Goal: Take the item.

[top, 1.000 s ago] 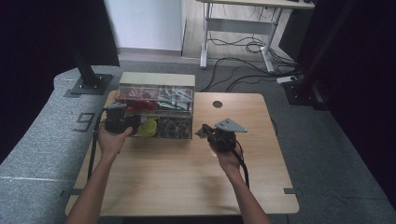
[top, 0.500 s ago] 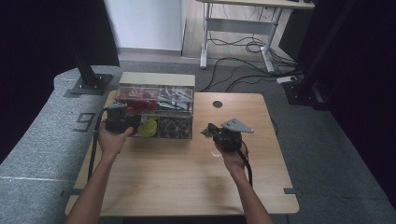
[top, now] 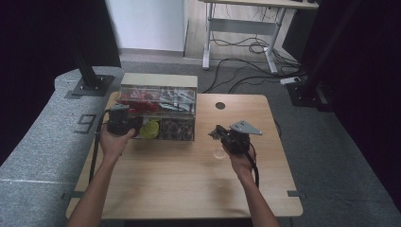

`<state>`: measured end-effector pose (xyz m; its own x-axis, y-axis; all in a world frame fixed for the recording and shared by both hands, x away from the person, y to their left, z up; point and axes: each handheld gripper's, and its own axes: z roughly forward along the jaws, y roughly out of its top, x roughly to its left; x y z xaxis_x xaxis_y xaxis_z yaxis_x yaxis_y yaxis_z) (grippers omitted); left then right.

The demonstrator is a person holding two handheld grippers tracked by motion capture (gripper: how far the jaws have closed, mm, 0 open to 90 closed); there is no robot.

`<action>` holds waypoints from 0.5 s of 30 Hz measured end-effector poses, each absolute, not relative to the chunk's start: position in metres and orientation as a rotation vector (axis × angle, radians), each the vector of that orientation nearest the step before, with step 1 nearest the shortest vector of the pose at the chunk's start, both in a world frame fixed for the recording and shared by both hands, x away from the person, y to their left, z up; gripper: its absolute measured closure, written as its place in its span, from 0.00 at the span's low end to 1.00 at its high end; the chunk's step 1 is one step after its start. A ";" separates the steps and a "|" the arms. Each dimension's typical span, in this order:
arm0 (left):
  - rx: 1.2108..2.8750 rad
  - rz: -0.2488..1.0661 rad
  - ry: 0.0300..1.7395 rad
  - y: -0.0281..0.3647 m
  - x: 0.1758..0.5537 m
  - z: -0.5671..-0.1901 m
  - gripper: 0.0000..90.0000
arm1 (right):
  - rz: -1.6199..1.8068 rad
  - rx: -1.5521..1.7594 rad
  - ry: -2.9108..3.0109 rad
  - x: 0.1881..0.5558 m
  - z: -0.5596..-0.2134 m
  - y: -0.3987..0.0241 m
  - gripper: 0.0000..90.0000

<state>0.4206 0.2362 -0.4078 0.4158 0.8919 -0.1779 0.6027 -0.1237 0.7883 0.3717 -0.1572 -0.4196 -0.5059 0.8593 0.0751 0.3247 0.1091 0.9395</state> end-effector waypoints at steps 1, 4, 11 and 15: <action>1.829 0.432 1.284 0.236 0.421 -0.408 0.99 | 1.397 1.149 1.891 0.372 -0.420 -0.157 0.98; 1.829 0.433 1.284 0.236 0.421 -0.408 0.99 | 1.393 1.154 1.889 0.372 -0.420 -0.160 0.98; 1.830 0.434 1.284 0.236 0.420 -0.408 0.99 | 1.386 1.164 1.880 0.372 -0.420 -0.165 0.98; 1.829 0.434 1.283 0.236 0.420 -0.408 0.99 | 1.384 1.167 1.878 0.372 -0.420 -0.167 0.98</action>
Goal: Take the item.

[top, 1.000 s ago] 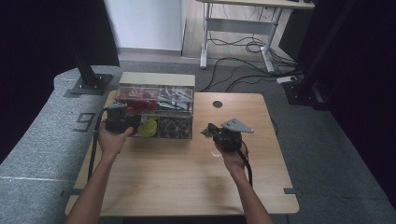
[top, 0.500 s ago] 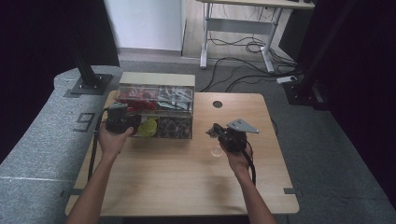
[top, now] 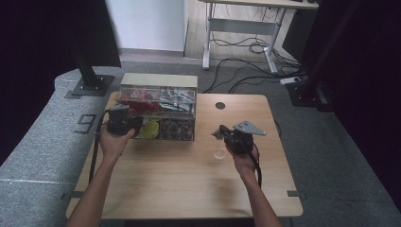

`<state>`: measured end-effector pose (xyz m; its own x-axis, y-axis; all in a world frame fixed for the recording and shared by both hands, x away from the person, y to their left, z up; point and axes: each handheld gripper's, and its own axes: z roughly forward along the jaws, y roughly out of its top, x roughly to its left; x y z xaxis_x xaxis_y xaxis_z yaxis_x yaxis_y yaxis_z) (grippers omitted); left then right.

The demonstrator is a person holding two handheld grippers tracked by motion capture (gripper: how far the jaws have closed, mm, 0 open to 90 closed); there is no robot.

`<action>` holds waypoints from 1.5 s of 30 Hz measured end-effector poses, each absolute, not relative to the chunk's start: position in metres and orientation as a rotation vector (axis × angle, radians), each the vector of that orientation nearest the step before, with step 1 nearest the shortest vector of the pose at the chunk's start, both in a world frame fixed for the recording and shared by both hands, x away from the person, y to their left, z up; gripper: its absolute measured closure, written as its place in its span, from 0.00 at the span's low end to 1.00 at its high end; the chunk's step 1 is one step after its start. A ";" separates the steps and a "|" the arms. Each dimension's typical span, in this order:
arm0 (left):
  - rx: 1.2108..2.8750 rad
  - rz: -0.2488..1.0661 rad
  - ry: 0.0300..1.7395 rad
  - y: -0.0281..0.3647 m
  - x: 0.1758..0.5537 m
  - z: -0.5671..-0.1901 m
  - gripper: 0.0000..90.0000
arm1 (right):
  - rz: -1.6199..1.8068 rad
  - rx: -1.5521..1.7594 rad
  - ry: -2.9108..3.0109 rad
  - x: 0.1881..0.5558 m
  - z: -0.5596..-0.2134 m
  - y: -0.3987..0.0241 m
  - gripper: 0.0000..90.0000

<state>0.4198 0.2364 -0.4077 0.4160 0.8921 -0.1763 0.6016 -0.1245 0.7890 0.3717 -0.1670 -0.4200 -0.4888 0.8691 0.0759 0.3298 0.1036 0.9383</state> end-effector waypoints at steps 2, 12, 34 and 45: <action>1.829 0.436 1.281 0.237 0.420 -0.408 0.99 | 1.380 1.174 1.875 0.373 -0.421 -0.169 0.98; 1.827 0.433 1.282 0.236 0.420 -0.408 0.99 | 1.364 1.199 1.875 0.377 -0.426 -0.175 0.98; 1.834 0.430 1.284 0.237 0.420 -0.412 0.99 | 1.325 1.193 1.866 0.376 -0.434 -0.177 0.73; 1.832 0.426 1.285 0.237 0.419 -0.413 0.99 | 1.356 1.199 1.889 0.366 -0.445 -0.186 0.65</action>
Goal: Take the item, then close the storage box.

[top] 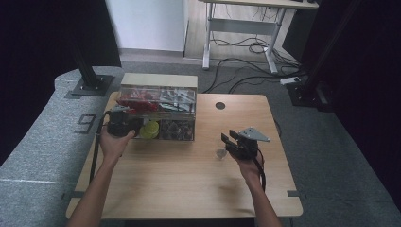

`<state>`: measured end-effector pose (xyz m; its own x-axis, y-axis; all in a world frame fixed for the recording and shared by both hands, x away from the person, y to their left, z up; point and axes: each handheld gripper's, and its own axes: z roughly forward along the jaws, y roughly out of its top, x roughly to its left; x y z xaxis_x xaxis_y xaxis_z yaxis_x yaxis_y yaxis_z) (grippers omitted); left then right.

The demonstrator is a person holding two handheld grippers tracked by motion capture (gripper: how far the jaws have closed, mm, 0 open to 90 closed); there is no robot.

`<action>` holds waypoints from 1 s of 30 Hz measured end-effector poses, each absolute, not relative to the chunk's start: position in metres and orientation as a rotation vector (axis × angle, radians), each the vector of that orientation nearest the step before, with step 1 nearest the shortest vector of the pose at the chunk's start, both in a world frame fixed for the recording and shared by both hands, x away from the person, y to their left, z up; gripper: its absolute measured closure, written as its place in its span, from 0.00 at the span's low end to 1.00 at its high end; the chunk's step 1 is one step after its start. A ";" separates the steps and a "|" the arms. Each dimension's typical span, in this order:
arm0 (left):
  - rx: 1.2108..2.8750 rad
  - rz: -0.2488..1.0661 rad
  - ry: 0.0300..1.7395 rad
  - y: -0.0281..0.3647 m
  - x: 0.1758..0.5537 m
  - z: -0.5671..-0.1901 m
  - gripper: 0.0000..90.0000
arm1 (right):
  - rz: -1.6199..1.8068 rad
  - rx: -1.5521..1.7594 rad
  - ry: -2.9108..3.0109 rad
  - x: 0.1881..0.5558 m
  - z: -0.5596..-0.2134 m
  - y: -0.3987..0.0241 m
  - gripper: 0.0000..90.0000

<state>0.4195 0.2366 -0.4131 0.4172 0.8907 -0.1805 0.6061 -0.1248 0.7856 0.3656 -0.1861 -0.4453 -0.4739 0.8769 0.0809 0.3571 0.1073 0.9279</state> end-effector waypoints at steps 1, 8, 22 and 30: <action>1.832 0.426 1.283 0.236 0.419 -0.413 0.99 | 1.363 1.207 1.887 0.364 -0.447 -0.189 0.64; 1.838 0.420 1.280 0.236 0.420 -0.416 0.99 | 1.391 1.208 1.894 0.353 -0.453 -0.197 0.63; 1.833 0.414 1.277 0.233 0.418 -0.420 0.99 | 1.377 1.215 1.914 0.323 -0.472 -0.216 0.62; 1.832 0.417 1.277 0.232 0.417 -0.421 0.99 | 1.376 1.241 1.912 0.320 -0.479 -0.221 0.61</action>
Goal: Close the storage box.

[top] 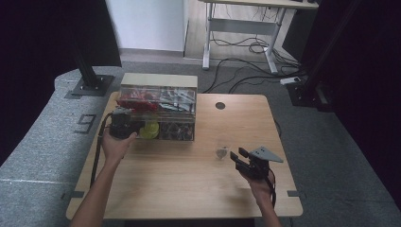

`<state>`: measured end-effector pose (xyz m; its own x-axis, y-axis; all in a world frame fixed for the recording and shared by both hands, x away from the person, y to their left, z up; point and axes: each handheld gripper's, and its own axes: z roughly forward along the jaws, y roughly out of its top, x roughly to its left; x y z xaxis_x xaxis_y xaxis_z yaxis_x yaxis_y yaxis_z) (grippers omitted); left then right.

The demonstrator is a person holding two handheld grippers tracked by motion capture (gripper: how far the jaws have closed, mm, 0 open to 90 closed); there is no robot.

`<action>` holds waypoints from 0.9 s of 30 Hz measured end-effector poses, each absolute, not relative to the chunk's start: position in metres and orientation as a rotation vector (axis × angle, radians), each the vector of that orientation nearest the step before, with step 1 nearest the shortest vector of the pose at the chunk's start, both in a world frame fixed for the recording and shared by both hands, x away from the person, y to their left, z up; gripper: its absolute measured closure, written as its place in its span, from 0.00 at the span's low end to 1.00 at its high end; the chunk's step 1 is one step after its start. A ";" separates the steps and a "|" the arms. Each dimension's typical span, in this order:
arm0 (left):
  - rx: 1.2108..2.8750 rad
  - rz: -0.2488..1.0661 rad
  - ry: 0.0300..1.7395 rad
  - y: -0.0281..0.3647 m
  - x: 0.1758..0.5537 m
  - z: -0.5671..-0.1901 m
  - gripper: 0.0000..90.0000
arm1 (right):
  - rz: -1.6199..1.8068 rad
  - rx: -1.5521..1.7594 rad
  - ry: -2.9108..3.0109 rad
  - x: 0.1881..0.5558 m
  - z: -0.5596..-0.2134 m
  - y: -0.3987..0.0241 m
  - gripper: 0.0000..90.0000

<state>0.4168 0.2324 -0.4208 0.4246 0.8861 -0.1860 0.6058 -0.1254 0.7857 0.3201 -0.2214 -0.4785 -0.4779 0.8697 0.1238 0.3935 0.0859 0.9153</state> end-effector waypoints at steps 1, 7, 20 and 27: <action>1.826 0.414 1.280 0.233 0.416 -0.422 1.00 | 1.379 1.249 1.909 0.319 -0.480 -0.223 0.61; 1.819 0.412 1.293 0.238 0.414 -0.428 1.00 | 1.386 1.273 1.899 0.318 -0.482 -0.228 0.61; 1.815 0.400 1.310 0.242 0.410 -0.439 1.00 | 1.374 1.297 1.922 0.316 -0.492 -0.229 0.62; 1.808 0.357 1.306 0.240 0.407 -0.447 1.00 | 1.374 1.297 1.924 0.315 -0.494 -0.229 0.62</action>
